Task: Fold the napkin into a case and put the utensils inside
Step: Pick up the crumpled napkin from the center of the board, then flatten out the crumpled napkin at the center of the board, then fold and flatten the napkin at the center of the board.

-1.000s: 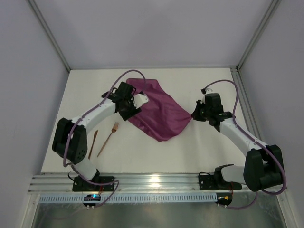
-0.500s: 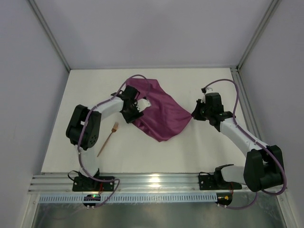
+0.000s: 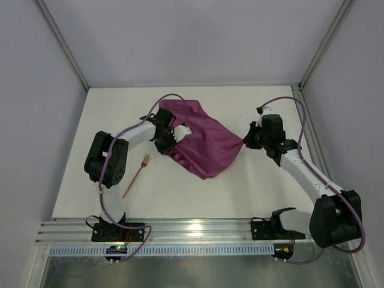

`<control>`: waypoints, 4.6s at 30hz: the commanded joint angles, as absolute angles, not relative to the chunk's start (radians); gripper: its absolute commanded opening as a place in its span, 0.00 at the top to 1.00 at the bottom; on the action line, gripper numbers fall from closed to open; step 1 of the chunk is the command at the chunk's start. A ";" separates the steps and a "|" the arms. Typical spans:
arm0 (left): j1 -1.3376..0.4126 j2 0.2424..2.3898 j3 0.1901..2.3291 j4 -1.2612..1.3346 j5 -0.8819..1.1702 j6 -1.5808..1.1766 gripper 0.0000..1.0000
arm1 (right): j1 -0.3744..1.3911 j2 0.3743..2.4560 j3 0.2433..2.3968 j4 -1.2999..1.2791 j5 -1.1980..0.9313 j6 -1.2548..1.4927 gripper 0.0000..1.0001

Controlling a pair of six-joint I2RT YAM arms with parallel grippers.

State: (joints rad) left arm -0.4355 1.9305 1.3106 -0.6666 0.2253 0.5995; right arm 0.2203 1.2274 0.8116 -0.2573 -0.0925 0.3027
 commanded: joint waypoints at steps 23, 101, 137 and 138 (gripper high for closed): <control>-0.413 1.019 1.851 -1.116 -0.140 0.390 1.00 | 0.218 0.900 1.802 -0.699 -0.049 0.210 0.97; -0.229 1.643 1.218 -0.833 0.278 0.307 1.00 | 0.024 1.148 0.637 -0.250 -0.086 0.459 0.97; -0.298 1.485 0.933 -0.908 0.198 0.391 1.00 | 0.075 1.025 0.506 -0.511 -0.107 0.517 0.97; -0.298 1.488 0.928 -0.907 0.199 0.391 1.00 | 0.077 1.026 0.508 -0.514 -0.100 0.517 0.97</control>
